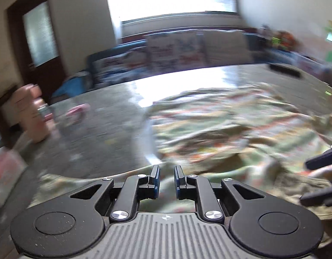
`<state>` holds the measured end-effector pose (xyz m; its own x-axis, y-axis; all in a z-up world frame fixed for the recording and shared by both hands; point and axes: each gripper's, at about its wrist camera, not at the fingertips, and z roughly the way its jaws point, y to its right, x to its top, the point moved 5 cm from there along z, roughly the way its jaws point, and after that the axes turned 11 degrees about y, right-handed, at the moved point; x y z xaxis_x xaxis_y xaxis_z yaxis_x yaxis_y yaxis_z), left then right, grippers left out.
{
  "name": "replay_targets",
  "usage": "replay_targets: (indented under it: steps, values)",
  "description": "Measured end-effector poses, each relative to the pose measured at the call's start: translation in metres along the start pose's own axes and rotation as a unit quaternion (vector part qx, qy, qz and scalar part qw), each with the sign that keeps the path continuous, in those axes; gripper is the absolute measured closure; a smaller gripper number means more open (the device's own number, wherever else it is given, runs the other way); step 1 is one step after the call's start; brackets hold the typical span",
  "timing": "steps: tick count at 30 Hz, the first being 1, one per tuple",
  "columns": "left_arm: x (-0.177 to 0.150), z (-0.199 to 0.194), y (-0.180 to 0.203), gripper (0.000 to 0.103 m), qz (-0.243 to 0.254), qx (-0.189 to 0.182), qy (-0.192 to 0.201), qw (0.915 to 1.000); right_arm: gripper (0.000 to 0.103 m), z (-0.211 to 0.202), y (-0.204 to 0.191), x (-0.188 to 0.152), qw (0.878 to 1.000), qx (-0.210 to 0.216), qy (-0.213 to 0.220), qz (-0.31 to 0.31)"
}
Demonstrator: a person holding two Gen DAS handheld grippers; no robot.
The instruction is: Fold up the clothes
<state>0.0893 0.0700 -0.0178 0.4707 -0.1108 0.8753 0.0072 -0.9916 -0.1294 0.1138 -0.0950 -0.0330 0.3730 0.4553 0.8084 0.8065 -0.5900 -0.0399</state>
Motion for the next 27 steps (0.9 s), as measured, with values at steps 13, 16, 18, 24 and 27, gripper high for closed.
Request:
replay_targets:
  steps: [13,16,18,24,27]
  values:
    - [-0.014,0.011,0.065,0.089,0.019,-0.137,-0.01,0.9903,0.084,-0.001,-0.008,-0.019,1.0,0.0,-0.014,0.002]
    - [-0.014,0.01,0.063,0.09,0.009,-0.154,-0.011,0.988,0.083,0.002,-0.01,-0.02,1.0,0.0,-0.014,0.002]
    - [-0.014,0.009,0.063,0.091,0.005,-0.164,-0.011,0.9864,0.083,0.005,-0.011,-0.021,1.0,-0.002,-0.014,-0.001]
    - [-0.016,0.007,0.06,0.091,0.004,-0.173,-0.011,0.9848,0.101,-0.003,0.0,-0.019,1.0,-0.009,-0.005,0.026]
    - [-0.015,0.007,0.059,0.09,0.004,-0.172,-0.01,0.9851,0.101,-0.015,0.01,-0.013,0.998,-0.01,0.012,0.06]
